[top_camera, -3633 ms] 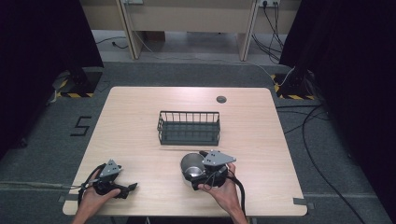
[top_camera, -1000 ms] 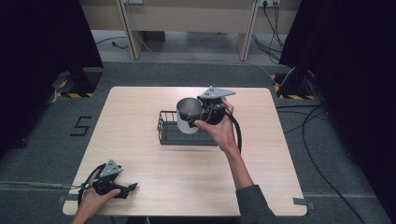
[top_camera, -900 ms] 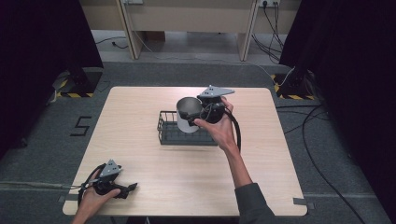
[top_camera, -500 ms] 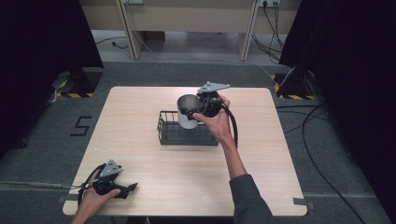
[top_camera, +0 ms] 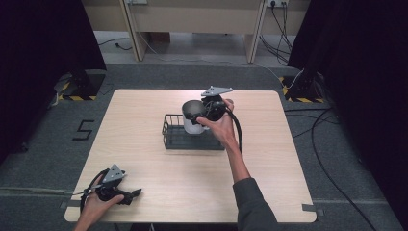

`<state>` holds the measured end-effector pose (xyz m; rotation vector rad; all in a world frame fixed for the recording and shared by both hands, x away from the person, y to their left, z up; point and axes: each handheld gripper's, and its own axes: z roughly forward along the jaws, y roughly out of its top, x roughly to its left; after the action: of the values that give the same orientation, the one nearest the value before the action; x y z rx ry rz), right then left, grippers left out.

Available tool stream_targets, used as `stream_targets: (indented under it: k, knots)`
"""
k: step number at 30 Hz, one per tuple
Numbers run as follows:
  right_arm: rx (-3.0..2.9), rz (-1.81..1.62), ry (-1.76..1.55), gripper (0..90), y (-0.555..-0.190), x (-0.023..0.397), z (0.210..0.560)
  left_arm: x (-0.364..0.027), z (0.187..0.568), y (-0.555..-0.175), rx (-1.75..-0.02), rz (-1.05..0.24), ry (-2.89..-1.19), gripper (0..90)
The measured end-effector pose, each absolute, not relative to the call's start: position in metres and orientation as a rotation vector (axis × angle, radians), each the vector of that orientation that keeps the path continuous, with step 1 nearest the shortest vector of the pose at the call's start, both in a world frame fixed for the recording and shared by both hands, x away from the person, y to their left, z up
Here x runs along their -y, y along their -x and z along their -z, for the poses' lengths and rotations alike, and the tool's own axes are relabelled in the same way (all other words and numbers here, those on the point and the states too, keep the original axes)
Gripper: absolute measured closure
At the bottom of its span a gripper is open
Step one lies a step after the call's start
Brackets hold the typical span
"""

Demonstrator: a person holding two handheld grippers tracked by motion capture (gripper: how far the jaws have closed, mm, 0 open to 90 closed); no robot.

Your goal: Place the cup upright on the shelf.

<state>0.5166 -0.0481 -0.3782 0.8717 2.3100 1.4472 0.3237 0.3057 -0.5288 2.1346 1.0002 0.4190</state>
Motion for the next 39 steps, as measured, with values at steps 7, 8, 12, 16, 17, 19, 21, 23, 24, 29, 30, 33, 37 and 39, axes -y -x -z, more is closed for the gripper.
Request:
stream_targets:
  k: [7,8,12,16,17,19,21,23,24,29,30,33,37,39]
  knots:
    - [-2.335,-1.419,-0.884,5.7,-0.518,0.046,0.384,-0.306,0.529,-0.324,-0.999,-0.418,-2.135,0.0]
    - [-2.341,-1.415,-0.890,5.7,-0.518,0.046,0.386,-0.306,0.529,-0.324,-0.999,-0.418,-2.135,0.0]
    - [-2.356,-1.413,-0.899,5.7,-0.519,0.047,0.393,-0.306,0.529,-0.324,-0.998,-0.419,-2.138,0.0]
    - [-2.371,-1.402,-0.914,5.6,-0.519,0.049,0.399,-0.306,0.529,-0.324,-0.998,-0.419,-2.138,0.0]
    - [-2.376,-1.404,-0.915,5.5,-0.520,0.048,0.400,-0.306,0.529,-0.324,-0.998,-0.419,-2.138,0.0]
    - [-2.347,-1.463,-0.910,14.8,-0.519,0.049,0.399,-0.306,0.529,-0.324,-0.999,-0.418,-2.134,0.0]
    - [-2.312,-1.588,-0.897,20.5,-0.519,0.053,0.392,-0.306,0.529,-0.324,-0.998,-0.418,-2.135,0.0]
    - [-2.296,-1.608,-0.884,17.7,-0.516,0.055,0.384,-0.306,0.529,-0.324,-0.998,-0.418,-2.135,0.0]
    - [-2.301,-1.573,-0.881,17.1,-0.515,0.055,0.381,-0.306,0.529,-0.324,-0.998,-0.418,-2.136,0.0]
    - [-2.280,-1.560,-0.885,17.4,-0.513,0.061,0.375,-0.306,0.529,-0.324,-0.998,-0.418,-2.135,0.0]
    - [-2.281,-1.557,-0.883,17.3,-0.512,0.062,0.375,-0.306,0.529,-0.324,-0.998,-0.418,-2.135,0.0]
    - [-2.284,-1.551,-0.893,17.3,-0.512,0.064,0.378,-0.306,0.529,-0.324,-0.998,-0.418,-2.135,0.0]
    - [-2.279,-1.554,-0.901,17.2,-0.511,0.066,0.379,-0.306,0.529,-0.324,-0.998,-0.418,-2.135,0.0]
    - [-2.279,-1.556,-0.902,17.2,-0.511,0.067,0.379,-0.306,0.529,-0.324,-0.998,-0.418,-2.135,0.0]
